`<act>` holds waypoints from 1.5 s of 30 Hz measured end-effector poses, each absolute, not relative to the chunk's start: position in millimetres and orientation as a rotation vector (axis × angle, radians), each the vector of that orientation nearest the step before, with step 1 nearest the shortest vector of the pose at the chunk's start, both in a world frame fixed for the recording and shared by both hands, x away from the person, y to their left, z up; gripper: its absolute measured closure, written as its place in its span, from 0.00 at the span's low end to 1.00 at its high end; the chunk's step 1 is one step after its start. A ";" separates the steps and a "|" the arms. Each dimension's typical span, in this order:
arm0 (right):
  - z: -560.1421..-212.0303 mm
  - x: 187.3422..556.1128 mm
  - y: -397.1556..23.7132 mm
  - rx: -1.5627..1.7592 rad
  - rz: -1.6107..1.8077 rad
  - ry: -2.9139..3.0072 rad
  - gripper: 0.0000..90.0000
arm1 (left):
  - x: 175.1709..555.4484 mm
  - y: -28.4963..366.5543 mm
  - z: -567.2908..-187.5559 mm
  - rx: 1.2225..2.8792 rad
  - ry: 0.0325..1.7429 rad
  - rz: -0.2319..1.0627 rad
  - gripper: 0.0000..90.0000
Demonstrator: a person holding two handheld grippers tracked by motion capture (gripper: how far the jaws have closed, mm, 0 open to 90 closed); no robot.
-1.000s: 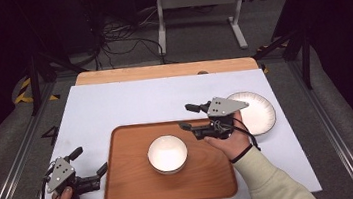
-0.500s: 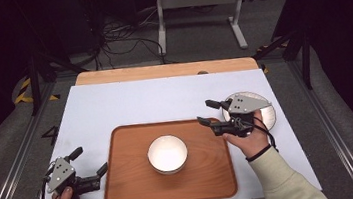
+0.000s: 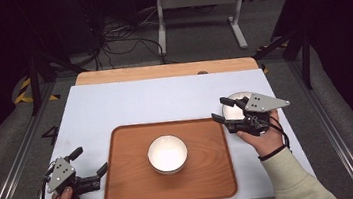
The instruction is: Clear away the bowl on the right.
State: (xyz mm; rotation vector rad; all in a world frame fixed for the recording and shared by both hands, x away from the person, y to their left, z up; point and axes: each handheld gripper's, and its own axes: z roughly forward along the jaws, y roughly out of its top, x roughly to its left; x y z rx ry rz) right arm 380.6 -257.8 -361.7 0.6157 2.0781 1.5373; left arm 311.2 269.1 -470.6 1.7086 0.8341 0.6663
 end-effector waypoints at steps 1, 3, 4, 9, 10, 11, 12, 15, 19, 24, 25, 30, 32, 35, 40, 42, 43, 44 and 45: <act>-361.4 380.1 -260.6 0.622 1.539 2.071 0.42 | 311.2 269.2 -470.6 1.709 0.834 0.666 0.00; -360.8 379.0 -268.3 0.642 1.544 2.051 0.42 | 311.2 269.1 -470.6 1.709 0.834 0.666 0.00; -360.7 378.7 -271.2 0.649 1.549 2.045 0.43 | 311.2 269.2 -470.6 1.708 0.835 0.667 0.00; -360.5 377.1 -284.7 0.665 1.529 2.029 0.43 | 311.2 269.1 -470.6 1.709 0.835 0.667 0.00; -360.4 377.1 -286.5 0.665 1.526 2.028 0.43 | 311.2 269.1 -470.6 1.709 0.835 0.666 0.00; -359.9 377.0 -288.7 0.667 1.514 2.032 0.43 | 311.2 269.2 -470.6 1.709 0.835 0.666 0.00; -359.1 376.7 -290.6 0.670 1.501 2.033 0.43 | 311.2 269.1 -470.6 1.709 0.835 0.667 0.00; -357.1 376.0 -296.4 0.678 1.494 2.020 0.41 | 311.2 269.1 -470.6 1.709 0.835 0.667 0.00; -357.0 375.5 -303.2 0.698 1.484 2.008 0.39 | 311.1 269.1 -470.6 1.709 0.835 0.668 0.00; -360.8 375.4 -308.2 0.721 1.499 1.988 0.37 | 311.1 269.1 -470.6 1.709 0.835 0.667 0.00; -362.5 375.5 -309.4 0.724 1.506 1.981 0.36 | 311.2 269.1 -470.7 1.707 0.833 0.666 0.00; -371.3 376.7 -311.8 0.729 1.506 1.941 0.33 | 311.3 269.2 -470.8 1.706 0.822 0.663 0.00; -376.2 376.9 -313.7 0.728 1.512 1.932 0.33 | 311.1 269.4 -470.7 1.709 0.820 0.662 0.00; -383.9 376.6 -317.0 0.739 1.520 1.923 0.32 | 311.1 269.5 -470.6 1.710 0.818 0.660 0.00; -398.5 376.3 -320.9 0.769 1.528 1.928 0.31 | 311.1 269.5 -470.6 1.711 0.817 0.660 0.00; -402.1 376.2 -321.4 0.775 1.524 1.935 0.31 | 311.1 269.5 -470.6 1.711 0.817 0.660 0.00; -403.9 375.9 -321.6 0.776 1.522 1.935 0.30 | 311.1 269.5 -470.6 1.711 0.816 0.660 0.00; -405.7 375.7 -321.6 0.776 1.523 1.937 0.30 | 311.1 269.5 -470.6 1.711 0.816 0.660 0.00; -407.6 375.3 -321.9 0.777 1.520 1.940 0.30 | 311.1 269.6 -470.6 1.711 0.816 0.659 0.00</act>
